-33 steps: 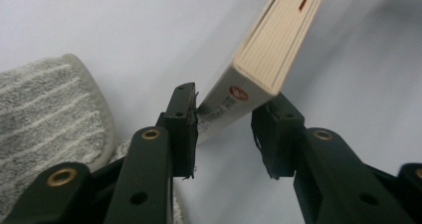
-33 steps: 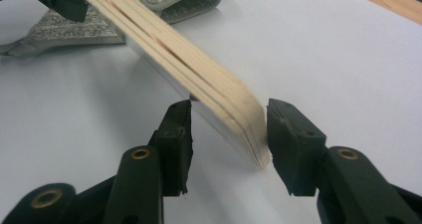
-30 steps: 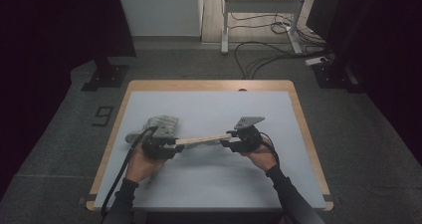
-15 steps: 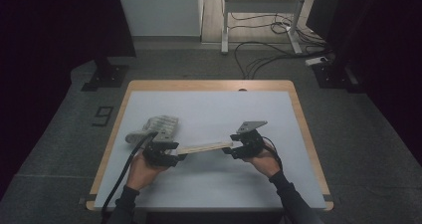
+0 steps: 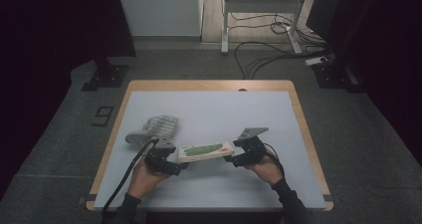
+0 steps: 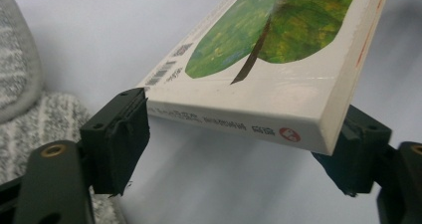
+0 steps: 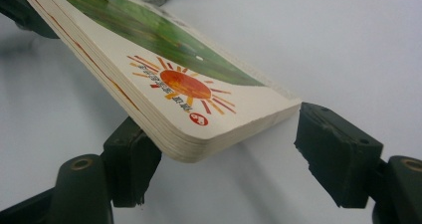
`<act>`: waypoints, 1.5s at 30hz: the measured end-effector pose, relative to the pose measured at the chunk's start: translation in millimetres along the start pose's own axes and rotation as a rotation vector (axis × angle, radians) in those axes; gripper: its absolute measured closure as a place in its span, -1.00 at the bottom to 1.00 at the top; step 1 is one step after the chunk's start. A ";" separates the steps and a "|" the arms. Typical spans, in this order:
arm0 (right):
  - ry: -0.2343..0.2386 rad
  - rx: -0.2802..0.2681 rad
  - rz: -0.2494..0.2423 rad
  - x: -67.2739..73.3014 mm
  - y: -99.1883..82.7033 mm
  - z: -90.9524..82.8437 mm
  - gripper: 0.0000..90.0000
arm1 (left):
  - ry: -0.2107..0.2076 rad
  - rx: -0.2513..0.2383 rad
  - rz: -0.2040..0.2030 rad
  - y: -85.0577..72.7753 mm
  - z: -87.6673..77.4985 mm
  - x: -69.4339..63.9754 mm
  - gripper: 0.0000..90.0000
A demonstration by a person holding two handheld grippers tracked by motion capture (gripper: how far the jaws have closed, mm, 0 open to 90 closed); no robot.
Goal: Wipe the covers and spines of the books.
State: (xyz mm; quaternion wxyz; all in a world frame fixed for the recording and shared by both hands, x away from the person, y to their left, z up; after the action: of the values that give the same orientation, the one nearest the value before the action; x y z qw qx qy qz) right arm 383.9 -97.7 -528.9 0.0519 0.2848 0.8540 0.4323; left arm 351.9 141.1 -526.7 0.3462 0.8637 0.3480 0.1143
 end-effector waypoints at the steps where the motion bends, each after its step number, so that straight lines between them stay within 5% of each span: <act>1: 0.001 0.000 -0.001 0.5 -1.5 0.0 -0.44 | 0.000 0.001 0.000 -1.4 0.3 -1.0 -0.58; 27: 0.017 0.019 -0.008 12.4 -41.4 5.7 -0.42 | -0.004 0.016 0.037 -31.9 10.8 -24.7 -0.54; 45: 0.039 0.034 -0.033 19.3 -52.0 10.4 -0.42 | 0.024 0.032 0.062 -43.7 18.7 -25.5 -0.51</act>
State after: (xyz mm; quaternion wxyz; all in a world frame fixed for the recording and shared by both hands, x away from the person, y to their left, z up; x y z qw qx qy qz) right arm 348.3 -104.2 -572.3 0.0377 0.2633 0.8666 0.4223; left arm 318.6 136.7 -569.0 0.3245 0.8780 0.3271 0.1298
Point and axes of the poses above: each handheld gripper's, and its own axes: z roughly forward along the jaws, y roughly out of its top, x roughly to its left, the point moved 7 cm from there along z, roughly forward along the jaws, and after that the axes turned 3 degrees about y, right-handed, at the moved point
